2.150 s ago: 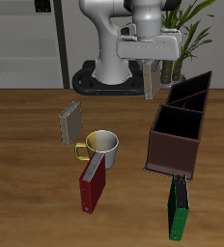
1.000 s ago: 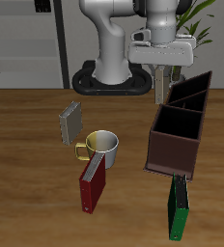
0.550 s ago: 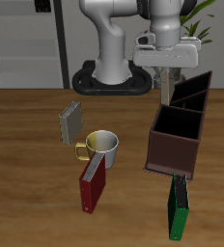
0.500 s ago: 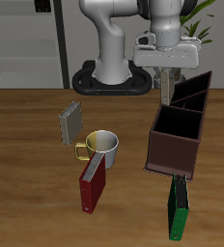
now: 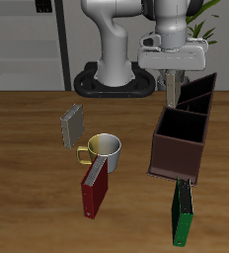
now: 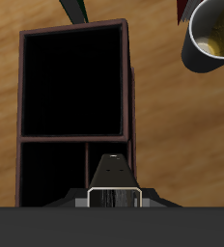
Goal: Place the right yellow book into the left desk caddy's front compartment
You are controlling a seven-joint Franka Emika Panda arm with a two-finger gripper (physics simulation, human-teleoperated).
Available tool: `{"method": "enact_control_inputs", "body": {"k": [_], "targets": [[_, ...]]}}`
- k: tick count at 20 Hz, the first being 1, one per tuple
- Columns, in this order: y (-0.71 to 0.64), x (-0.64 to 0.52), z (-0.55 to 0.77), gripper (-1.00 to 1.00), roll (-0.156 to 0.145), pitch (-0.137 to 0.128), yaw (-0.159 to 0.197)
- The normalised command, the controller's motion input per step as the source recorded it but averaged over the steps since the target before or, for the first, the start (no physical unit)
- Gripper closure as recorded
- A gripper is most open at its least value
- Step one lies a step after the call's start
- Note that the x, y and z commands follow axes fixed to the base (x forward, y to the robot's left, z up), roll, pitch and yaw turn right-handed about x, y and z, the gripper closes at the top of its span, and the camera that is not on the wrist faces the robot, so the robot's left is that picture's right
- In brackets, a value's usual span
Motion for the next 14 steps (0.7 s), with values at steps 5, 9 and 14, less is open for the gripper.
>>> {"method": "enact_control_inputs", "body": {"k": [5,9,14], "targets": [[-0.02,0.08,-0.07,1.00,-0.004,0.010,-0.011],[0.01,0.07,-0.14,1.00,0.009,0.028,-0.011],[0.10,0.08,-0.19,1.00,0.010,0.036,-0.010]]}}
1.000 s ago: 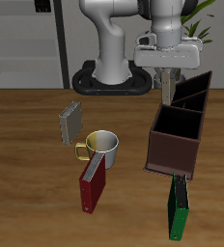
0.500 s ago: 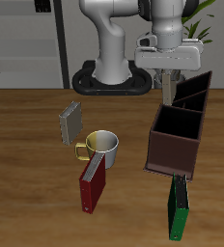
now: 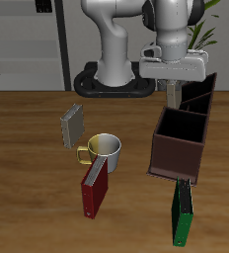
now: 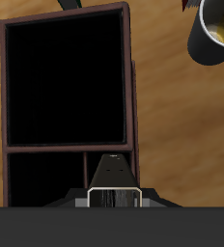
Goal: Place the right yellow book into the left desk caddy's front compartment
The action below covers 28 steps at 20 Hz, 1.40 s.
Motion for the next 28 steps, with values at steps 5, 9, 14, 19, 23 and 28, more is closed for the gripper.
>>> {"method": "enact_control_inputs", "body": {"k": [5,9,14,19,23,28], "targets": [[0.11,-0.01,-0.14,1.00,0.032,0.024,-0.014],[0.08,-0.02,-0.13,1.00,0.026,0.020,-0.004],[0.01,0.05,-0.20,1.00,0.003,0.030,-0.004],[-0.02,0.06,-0.19,1.00,-0.002,0.034,0.002],[0.04,-0.01,-0.11,1.00,0.039,0.021,-0.008],[0.04,-0.03,-0.03,-1.00,0.017,0.023,-0.001]]}}
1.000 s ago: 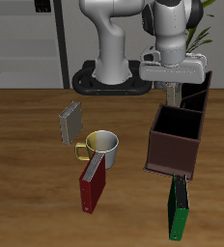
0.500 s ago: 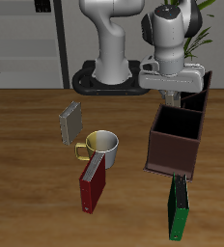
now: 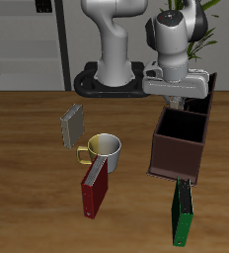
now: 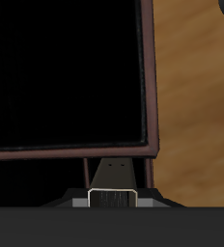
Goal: Place the right yellow book into the left desk caddy's front compartment
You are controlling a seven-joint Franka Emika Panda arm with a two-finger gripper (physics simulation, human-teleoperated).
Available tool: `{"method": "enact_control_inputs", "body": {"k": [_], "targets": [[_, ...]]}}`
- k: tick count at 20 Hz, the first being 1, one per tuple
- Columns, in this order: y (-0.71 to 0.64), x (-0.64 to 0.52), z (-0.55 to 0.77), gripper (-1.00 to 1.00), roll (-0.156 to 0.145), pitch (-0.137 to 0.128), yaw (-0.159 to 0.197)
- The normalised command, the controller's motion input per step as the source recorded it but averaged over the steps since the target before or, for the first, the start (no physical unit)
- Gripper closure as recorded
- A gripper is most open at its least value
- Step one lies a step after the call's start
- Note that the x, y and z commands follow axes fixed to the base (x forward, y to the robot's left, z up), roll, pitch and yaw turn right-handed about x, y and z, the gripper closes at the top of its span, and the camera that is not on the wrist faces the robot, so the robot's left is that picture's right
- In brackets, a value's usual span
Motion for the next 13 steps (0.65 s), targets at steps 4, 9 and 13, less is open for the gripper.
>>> {"method": "enact_control_inputs", "body": {"k": [4,9,13], "targets": [[0.03,-0.02,0.09,-1.00,0.026,-0.013,0.004],[-0.03,-0.01,0.04,-1.00,0.012,-0.002,0.000],[-0.07,-0.02,0.02,-1.00,-0.001,-0.006,-0.005]]}}
